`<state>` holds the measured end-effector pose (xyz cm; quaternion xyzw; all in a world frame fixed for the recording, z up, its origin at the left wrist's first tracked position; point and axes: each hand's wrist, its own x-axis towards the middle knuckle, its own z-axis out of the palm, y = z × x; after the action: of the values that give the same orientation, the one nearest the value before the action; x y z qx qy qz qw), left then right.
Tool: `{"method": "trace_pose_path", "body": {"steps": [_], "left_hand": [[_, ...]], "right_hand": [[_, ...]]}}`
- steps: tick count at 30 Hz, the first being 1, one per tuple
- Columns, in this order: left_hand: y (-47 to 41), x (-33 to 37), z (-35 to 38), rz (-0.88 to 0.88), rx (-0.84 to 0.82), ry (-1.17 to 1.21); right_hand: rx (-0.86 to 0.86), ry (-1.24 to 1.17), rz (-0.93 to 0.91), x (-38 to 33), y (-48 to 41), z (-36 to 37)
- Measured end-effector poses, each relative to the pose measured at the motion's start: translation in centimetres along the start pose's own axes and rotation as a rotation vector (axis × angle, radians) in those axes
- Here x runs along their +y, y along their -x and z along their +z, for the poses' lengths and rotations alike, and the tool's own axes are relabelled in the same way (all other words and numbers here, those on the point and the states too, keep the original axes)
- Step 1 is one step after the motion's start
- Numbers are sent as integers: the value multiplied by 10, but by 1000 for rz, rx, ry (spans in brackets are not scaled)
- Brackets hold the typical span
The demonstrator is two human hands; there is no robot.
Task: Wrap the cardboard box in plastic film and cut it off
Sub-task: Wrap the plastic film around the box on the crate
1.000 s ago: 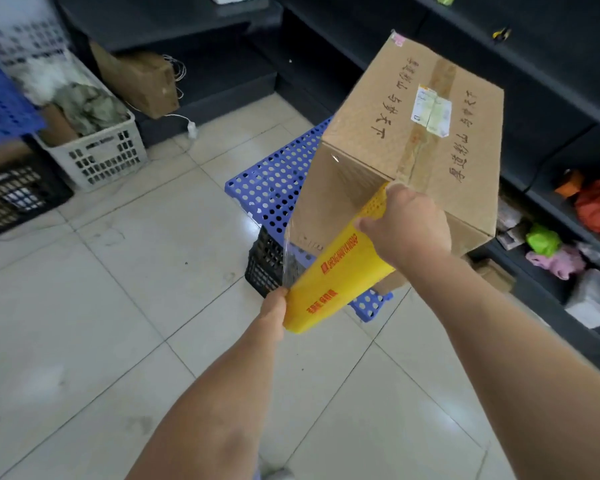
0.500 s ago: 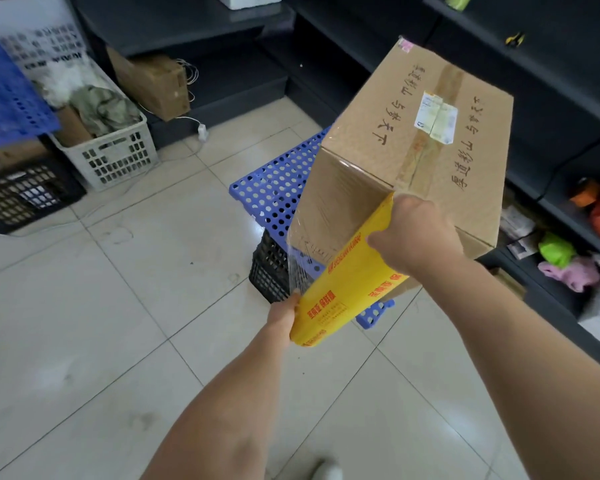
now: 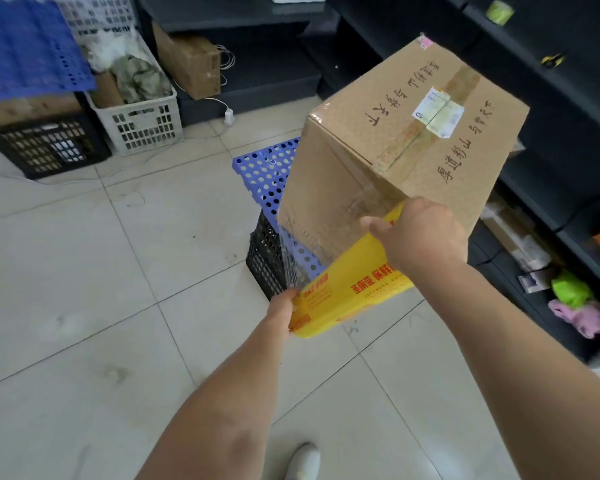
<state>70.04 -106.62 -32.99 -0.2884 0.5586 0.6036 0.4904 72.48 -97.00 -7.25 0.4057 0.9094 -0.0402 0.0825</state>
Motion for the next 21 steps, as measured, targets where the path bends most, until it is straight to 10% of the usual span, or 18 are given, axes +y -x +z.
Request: {"method": "trace_pose_path", "body": {"steps": [21], "left_hand": [[-5,-64,36,35,100,65]], "right_hand": [[-114,123,-242,58,14,-13]]}}
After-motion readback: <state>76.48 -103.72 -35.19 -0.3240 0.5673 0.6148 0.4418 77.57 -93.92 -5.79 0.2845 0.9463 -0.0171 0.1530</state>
